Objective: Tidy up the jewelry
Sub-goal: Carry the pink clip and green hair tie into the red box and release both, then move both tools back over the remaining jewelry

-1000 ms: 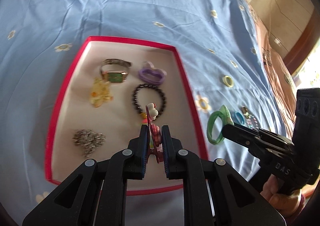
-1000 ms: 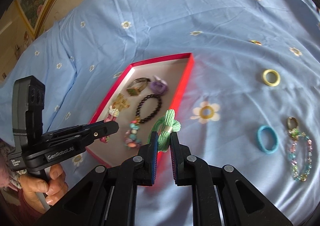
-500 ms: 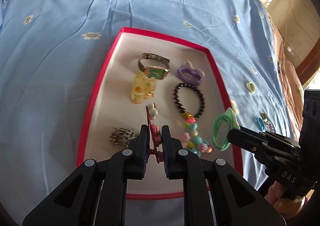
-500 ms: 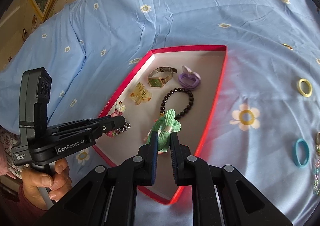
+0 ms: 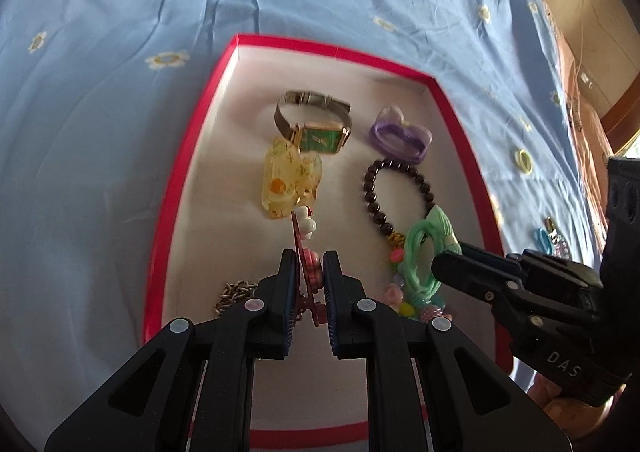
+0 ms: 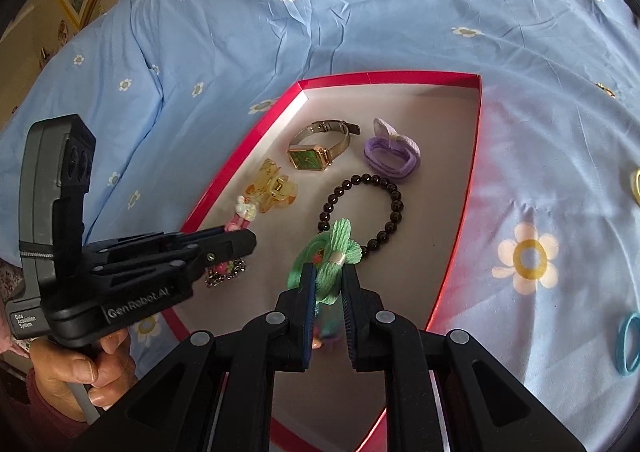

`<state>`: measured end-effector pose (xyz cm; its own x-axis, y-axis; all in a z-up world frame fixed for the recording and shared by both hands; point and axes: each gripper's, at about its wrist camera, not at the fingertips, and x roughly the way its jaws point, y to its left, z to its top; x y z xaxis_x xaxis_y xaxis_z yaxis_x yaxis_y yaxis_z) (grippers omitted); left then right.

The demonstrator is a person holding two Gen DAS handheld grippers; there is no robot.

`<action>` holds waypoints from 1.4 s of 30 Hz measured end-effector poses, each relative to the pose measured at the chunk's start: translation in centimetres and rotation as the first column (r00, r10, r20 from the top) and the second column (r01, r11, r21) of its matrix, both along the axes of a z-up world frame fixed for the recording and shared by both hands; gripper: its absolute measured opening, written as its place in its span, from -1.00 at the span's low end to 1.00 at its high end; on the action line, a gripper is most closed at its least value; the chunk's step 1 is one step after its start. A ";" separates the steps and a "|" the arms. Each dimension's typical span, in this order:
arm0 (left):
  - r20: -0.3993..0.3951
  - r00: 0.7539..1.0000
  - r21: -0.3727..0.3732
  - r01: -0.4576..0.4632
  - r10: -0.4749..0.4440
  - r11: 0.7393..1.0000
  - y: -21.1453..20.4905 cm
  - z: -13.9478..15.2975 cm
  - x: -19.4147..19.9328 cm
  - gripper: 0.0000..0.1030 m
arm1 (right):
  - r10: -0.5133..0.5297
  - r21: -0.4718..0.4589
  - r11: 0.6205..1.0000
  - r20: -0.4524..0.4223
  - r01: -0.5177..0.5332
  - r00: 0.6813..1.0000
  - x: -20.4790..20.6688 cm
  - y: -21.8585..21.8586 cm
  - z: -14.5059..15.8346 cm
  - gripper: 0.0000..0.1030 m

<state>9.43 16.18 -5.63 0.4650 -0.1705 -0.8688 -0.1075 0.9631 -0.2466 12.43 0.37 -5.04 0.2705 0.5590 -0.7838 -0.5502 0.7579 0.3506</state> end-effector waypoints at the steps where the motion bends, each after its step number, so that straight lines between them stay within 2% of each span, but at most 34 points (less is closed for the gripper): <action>1: 0.000 1.000 0.001 0.001 -0.001 1.000 0.0 -0.1 0.0 -0.77 | 0.001 -0.001 1.000 -0.004 -0.001 1.000 0.1 0.0 -0.1 -0.69; 8: 0.000 1.000 0.015 0.003 -0.003 1.000 -0.2 0.0 0.0 -0.75 | 0.003 0.002 1.000 -0.008 -0.003 1.000 0.3 0.1 -0.3 -0.68; 13: -0.001 1.000 0.016 -0.003 0.003 1.000 -0.2 0.1 -0.2 -0.55 | -0.009 0.012 1.000 -0.012 0.009 1.000 0.3 -0.2 -0.1 -0.55; 15: 0.003 1.000 0.026 -0.006 0.006 1.000 -0.3 0.2 -0.4 -0.54 | -0.016 0.019 1.000 -0.008 0.016 1.000 0.1 -0.4 0.2 -0.46; 21: 0.017 1.000 0.023 -0.009 0.009 1.000 -0.3 0.9 -1.1 -0.54 | -0.034 0.042 0.999 0.007 0.034 0.999 -0.4 -1.4 1.1 -0.46; 27: 0.028 1.000 0.026 -0.003 0.002 1.000 -0.9 1.4 -1.7 -0.51 | -0.065 0.070 0.996 0.027 0.063 0.997 -1.4 -3.3 2.3 -0.34; 35: 0.052 0.998 0.012 0.022 -0.022 1.000 -2.5 2.5 -2.4 -0.51 | -0.130 0.087 0.988 0.055 0.125 0.990 -2.5 -7.0 3.5 -0.34; 39: 0.079 0.996 -0.002 0.046 -0.046 0.999 -4.0 3.4 -2.9 -0.35 | -0.181 0.089 0.981 0.061 0.175 0.982 -3.0 -9.5 3.7 -0.32; 42: 0.095 0.992 -0.012 0.078 -0.077 0.997 -5.6 3.8 -3.2 -0.35 | -0.223 0.085 0.973 0.071 0.217 0.972 -3.3 -11.4 3.8 -0.31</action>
<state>6.21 10.62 -1.86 0.5298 -0.2223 -0.8185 -0.0081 0.9637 -0.2670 9.12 -11.01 -1.28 0.4533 0.5361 -0.7121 -0.4016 0.8361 0.3737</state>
